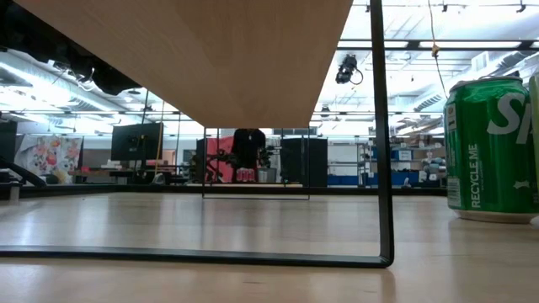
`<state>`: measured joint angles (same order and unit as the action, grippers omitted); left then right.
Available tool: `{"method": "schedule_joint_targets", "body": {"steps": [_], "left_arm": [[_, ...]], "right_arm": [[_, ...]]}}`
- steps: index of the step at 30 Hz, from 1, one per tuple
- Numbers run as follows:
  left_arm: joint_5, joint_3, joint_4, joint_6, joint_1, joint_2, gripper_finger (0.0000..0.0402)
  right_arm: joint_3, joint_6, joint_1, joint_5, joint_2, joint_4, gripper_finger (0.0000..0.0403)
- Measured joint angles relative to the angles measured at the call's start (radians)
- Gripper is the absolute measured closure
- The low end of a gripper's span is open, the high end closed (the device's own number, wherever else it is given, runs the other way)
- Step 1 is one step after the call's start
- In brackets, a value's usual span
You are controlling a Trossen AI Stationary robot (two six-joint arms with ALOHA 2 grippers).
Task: Place canned beverage on shelf
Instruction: Put the top orange soda can on the shelf
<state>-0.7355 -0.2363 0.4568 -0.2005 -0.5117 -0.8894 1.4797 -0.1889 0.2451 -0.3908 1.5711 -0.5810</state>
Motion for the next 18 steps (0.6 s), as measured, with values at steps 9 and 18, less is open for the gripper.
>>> {"method": "schedule_joint_targets", "body": {"steps": [9, 18], "left_arm": [[0.001, 0.0, -0.048, -0.139, -0.014, 0.0, 0.001], [0.009, 0.0, -0.096, -0.299, -0.089, 0.0, 0.001]], "right_arm": [[0.305, -0.1, -0.107, 0.118, 0.153, -0.254, 0.006], [0.51, -0.157, -0.189, 0.207, 0.261, -0.436, 0.0057]]}}
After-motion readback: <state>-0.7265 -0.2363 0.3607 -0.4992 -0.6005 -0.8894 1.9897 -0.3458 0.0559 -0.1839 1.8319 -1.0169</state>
